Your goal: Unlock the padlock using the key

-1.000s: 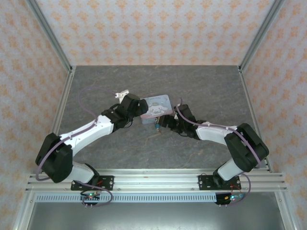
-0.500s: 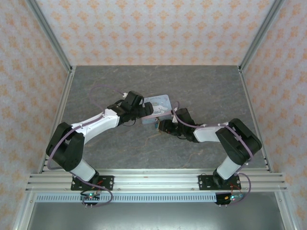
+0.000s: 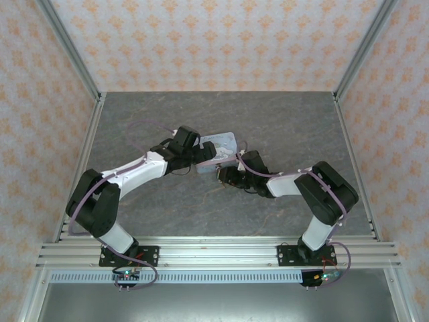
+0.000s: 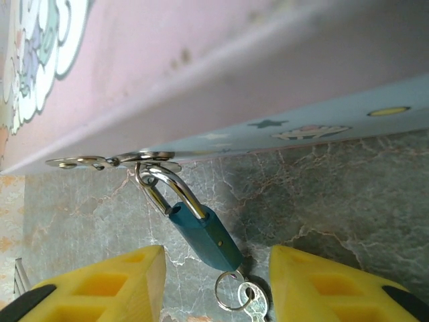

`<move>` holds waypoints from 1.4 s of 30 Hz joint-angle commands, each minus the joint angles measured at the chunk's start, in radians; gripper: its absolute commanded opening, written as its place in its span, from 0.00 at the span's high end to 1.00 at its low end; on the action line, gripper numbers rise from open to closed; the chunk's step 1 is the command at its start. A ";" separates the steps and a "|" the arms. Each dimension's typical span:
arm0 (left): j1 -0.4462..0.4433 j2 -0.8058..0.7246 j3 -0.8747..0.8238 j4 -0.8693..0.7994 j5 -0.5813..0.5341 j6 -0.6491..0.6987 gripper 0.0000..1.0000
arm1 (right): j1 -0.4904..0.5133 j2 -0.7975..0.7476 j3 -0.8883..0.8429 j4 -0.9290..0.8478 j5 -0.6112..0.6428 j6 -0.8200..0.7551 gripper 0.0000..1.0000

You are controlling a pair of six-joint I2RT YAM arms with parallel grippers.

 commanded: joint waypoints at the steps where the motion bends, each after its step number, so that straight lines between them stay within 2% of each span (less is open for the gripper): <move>1: 0.009 0.014 -0.008 0.035 0.021 -0.020 0.00 | 0.021 0.053 0.023 0.051 0.002 0.003 0.55; 10: 0.009 0.029 -0.021 0.065 0.039 -0.034 0.00 | 0.045 0.048 0.020 0.073 -0.002 0.005 0.59; 21: 0.009 0.033 -0.043 0.093 0.057 -0.049 0.00 | 0.050 0.058 -0.006 0.102 0.018 0.021 0.74; 24: 0.009 0.032 -0.044 0.098 0.061 -0.051 0.00 | 0.049 0.054 -0.012 0.105 0.024 0.027 0.82; 34: 0.009 0.001 -0.037 0.090 0.080 -0.050 0.00 | 0.048 0.002 -0.055 0.102 0.072 0.037 0.90; 37: 0.009 -0.023 -0.038 0.082 0.080 -0.050 0.00 | 0.047 -0.020 -0.075 0.099 0.088 0.041 0.90; 39: 0.009 -0.041 -0.033 0.071 0.078 -0.044 0.00 | 0.046 -0.034 -0.084 0.101 0.089 0.047 0.86; 41: 0.009 -0.059 -0.026 0.044 0.069 -0.035 0.00 | 0.046 -0.048 -0.095 0.107 0.092 0.055 0.74; 42: 0.009 -0.067 -0.018 0.027 0.060 -0.028 0.00 | 0.046 -0.055 -0.099 0.111 0.091 0.058 0.65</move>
